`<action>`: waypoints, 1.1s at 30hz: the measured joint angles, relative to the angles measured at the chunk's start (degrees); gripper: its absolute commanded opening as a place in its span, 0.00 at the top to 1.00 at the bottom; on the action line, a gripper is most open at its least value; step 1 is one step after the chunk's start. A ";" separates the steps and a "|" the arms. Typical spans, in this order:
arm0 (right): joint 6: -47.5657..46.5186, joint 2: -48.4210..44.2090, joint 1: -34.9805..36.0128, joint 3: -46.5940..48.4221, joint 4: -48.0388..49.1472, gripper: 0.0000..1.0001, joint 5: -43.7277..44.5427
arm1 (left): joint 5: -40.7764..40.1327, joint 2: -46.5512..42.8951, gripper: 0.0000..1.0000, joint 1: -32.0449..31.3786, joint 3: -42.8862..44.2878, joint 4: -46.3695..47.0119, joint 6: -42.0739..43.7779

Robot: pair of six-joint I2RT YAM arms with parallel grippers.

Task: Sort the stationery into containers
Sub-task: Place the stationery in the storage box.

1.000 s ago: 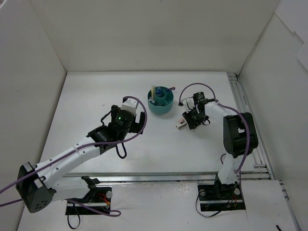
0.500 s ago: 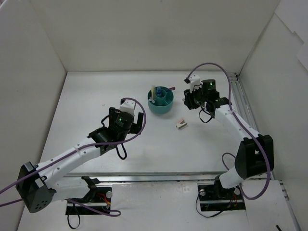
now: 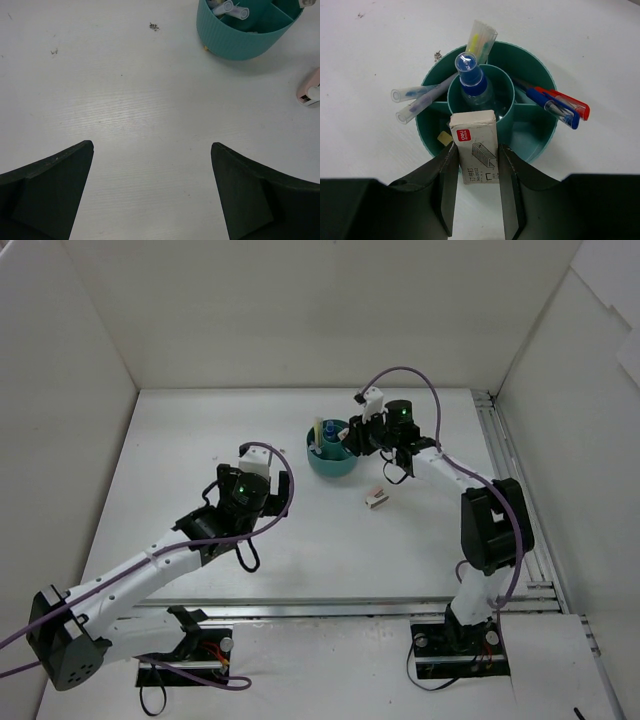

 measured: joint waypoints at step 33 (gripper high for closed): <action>0.98 -2.08 2.97 -2.69 6.10 0.30 9.31 | -1.55 -0.87 0.00 0.00 0.00 -3.04 -2.40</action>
